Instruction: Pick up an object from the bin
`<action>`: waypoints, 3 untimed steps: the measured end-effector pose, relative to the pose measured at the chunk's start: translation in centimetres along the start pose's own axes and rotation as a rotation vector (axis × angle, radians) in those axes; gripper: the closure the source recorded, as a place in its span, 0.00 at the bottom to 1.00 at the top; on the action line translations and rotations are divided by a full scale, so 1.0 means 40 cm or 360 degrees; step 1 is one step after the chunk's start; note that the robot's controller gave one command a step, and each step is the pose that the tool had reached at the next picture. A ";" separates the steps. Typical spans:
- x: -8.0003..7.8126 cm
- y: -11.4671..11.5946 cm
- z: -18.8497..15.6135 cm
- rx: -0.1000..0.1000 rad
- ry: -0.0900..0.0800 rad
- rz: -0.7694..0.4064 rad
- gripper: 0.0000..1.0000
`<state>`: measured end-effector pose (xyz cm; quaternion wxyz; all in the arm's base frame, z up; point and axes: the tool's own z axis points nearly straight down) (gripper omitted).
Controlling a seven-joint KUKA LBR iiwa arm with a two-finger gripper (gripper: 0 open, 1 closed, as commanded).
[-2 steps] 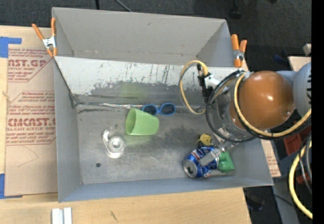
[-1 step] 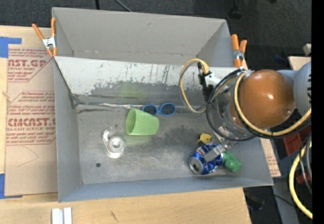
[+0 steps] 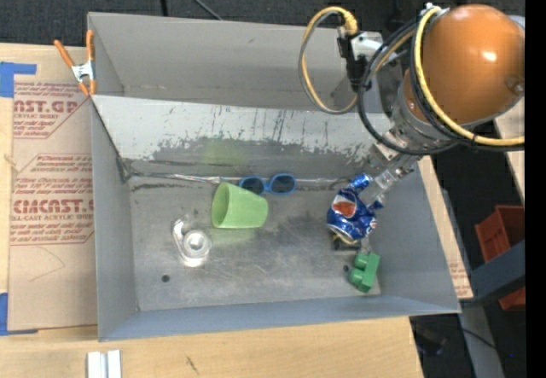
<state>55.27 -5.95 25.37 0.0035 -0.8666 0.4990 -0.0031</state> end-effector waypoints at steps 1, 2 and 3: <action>0.090 0.084 0.189 -0.0018 -0.0016 -0.0496 1.00; 0.001 0.093 0.385 -0.0002 -0.0007 -0.1008 1.00; -0.017 0.104 0.395 0.0008 0.0011 -0.1013 1.00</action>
Offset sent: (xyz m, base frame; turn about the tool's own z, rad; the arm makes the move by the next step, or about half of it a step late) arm -0.0090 -0.0486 -0.0725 -0.3162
